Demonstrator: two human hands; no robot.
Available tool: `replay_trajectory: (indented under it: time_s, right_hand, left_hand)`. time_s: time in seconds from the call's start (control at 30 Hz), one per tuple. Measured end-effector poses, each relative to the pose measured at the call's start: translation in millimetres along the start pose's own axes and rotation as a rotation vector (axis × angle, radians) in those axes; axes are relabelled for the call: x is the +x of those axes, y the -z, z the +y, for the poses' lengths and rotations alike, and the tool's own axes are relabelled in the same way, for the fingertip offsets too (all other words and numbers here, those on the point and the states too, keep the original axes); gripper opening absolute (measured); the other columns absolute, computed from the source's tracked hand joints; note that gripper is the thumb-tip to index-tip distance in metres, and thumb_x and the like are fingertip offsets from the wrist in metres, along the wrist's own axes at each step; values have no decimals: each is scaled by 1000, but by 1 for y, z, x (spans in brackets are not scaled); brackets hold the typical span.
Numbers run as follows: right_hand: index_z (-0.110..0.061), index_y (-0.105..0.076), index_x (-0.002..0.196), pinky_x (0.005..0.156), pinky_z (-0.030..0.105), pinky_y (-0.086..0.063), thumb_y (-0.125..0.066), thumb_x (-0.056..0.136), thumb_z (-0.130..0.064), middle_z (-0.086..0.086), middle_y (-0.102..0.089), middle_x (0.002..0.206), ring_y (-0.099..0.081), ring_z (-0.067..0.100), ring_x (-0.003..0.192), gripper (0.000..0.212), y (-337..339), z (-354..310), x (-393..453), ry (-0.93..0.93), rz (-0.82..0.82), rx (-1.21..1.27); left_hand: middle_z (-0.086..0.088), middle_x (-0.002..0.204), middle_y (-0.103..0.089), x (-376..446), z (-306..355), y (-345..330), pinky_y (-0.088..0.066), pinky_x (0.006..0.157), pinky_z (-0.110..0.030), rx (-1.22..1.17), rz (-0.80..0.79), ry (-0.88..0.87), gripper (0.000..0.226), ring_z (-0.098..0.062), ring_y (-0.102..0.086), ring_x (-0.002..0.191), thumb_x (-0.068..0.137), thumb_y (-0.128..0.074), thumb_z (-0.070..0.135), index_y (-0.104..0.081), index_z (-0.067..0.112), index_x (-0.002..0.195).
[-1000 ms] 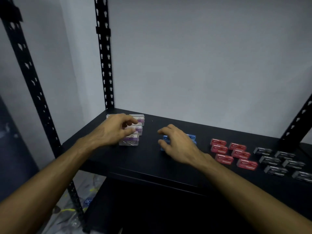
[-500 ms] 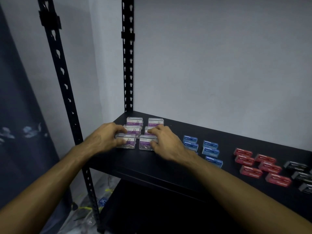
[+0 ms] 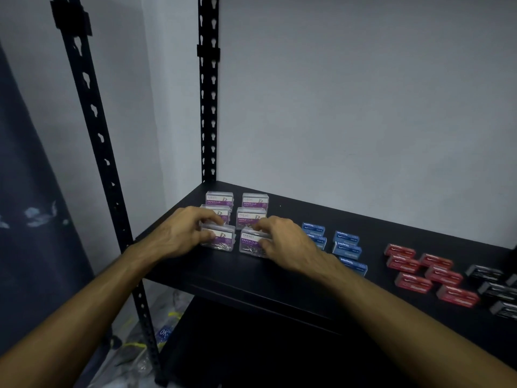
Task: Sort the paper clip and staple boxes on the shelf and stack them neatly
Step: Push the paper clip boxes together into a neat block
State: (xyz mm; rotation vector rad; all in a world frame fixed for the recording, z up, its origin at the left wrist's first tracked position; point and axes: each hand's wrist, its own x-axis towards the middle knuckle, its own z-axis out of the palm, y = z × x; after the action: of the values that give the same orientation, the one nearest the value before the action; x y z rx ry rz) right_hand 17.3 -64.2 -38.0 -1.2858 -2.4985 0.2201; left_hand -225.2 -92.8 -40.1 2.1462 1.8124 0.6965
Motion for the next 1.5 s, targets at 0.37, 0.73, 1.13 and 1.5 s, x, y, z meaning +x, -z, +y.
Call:
replay_trajectory:
  time_s: [0.37, 0.73, 1.13, 1.5]
  right_hand:
    - [-18, -62, 123, 85, 29, -51, -61, 94, -20, 4, -62, 126, -60, 18, 106, 29, 9, 3, -17, -6, -25, 10]
    - [-23, -60, 126, 87, 34, -55, -62, 93, -25, 1, -62, 127, -60, 15, 106, 33, 8, 6, -17, -1, -35, -3]
    - [-18, -61, 126, 88, 36, -49, -45, 102, -33, 1, -60, 121, -53, 14, 108, 33, 18, 5, 34, 5, 165, -12]
    - [-17, -69, 120, 91, 42, -54, -44, 102, -23, 1, -70, 119, -65, 17, 102, 31, 3, 5, 69, -77, -47, 77]
  left_hand:
    - [19, 104, -62, 3, 7, -12, -49, 74, -21, -124, -61, -48, 25, 0, -60, 91, 87, -73, 26, -68, 41, 106]
    - [17, 104, -64, 5, 5, -10, -49, 71, -15, -158, -97, -80, 26, 1, -62, 90, 86, -74, 25, -67, 42, 105]
    - [10, 101, -63, 40, -30, 20, -38, 63, -19, -60, 270, 86, 31, 1, -52, 81, 92, -62, 43, -67, 30, 120]
    - [4, 110, -69, 63, -21, 0, -50, 79, -29, -140, -4, 156, 27, -8, -63, 93, 94, -63, 36, -70, 29, 119]
